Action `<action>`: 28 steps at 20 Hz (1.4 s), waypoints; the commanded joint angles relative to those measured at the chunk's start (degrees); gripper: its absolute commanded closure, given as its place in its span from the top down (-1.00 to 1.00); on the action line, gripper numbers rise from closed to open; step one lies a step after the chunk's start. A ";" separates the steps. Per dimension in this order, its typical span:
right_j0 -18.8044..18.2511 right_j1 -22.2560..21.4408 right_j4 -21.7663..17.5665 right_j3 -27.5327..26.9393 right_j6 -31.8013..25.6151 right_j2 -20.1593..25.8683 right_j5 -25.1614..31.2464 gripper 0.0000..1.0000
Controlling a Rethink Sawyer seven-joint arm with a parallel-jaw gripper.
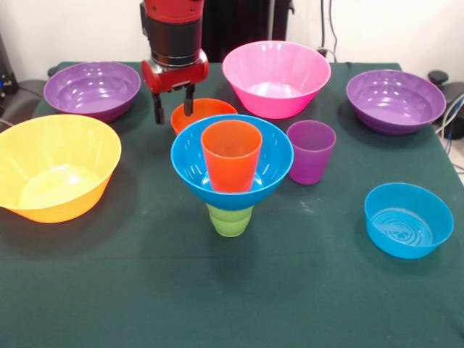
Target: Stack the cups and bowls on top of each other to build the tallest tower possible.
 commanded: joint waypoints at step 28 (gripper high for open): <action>3.75 4.69 -0.51 -7.25 6.47 -1.29 -2.23 1.00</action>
